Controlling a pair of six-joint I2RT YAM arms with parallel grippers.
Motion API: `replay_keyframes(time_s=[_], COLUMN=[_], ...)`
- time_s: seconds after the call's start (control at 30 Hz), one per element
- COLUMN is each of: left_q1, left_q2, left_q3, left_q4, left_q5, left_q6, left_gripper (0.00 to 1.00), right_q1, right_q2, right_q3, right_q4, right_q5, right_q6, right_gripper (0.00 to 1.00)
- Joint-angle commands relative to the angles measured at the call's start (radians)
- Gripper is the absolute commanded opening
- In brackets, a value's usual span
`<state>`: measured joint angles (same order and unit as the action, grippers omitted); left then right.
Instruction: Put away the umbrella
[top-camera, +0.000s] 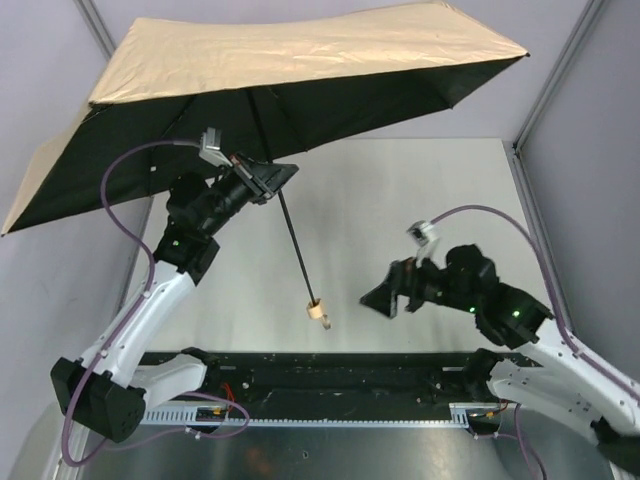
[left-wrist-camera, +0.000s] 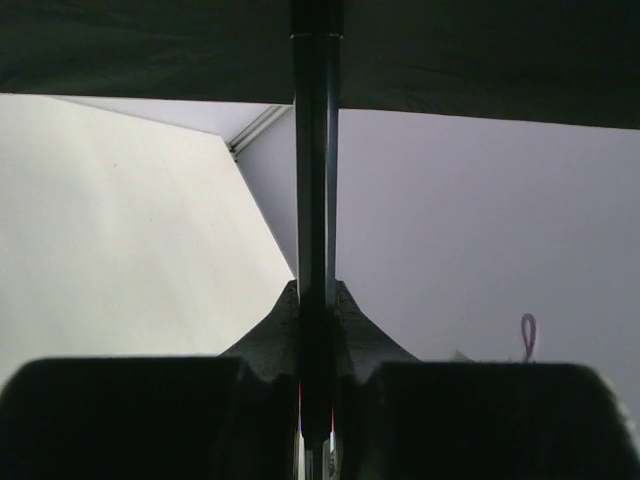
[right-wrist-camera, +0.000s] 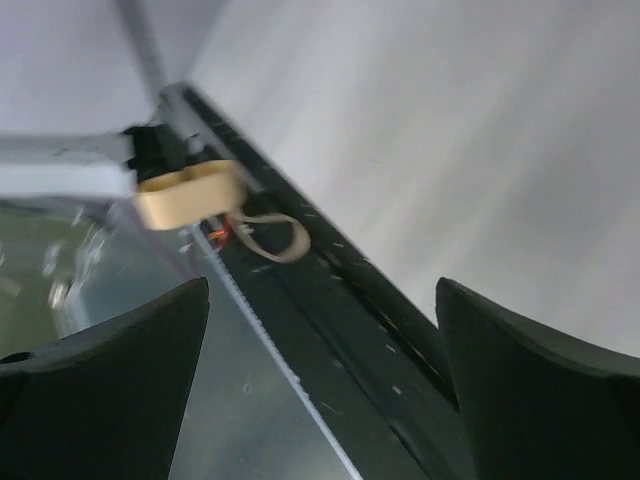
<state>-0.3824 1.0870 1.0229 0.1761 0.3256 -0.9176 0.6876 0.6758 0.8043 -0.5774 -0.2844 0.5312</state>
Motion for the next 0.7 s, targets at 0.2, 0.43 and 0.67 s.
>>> replay_keyframes(time_s=[0.2, 0.43, 0.67], left_q1=[-0.005, -0.006, -0.036], left_q2=[-0.169, -0.212, -0.239], left_q3=[-0.080, -0.120, -0.148], left_q4=[0.103, 0.102, 0.105], left_q5=[0.013, 0.026, 0.033], left_q6=[-0.036, -0.047, -0.096], left_gripper=[0.00, 0.00, 0.00], right_q1=[0.620, 0.625, 0.635], right_q2=[0.292, 0.428, 0.561], right_q3=[0.062, 0.166, 0.189], right_q4=[0.720, 0.782, 0.814], right_q5=[0.574, 0.597, 0.701], right_q6=[-0.033, -0.092, -0.085], right_gripper=[0.99, 0.95, 0.77])
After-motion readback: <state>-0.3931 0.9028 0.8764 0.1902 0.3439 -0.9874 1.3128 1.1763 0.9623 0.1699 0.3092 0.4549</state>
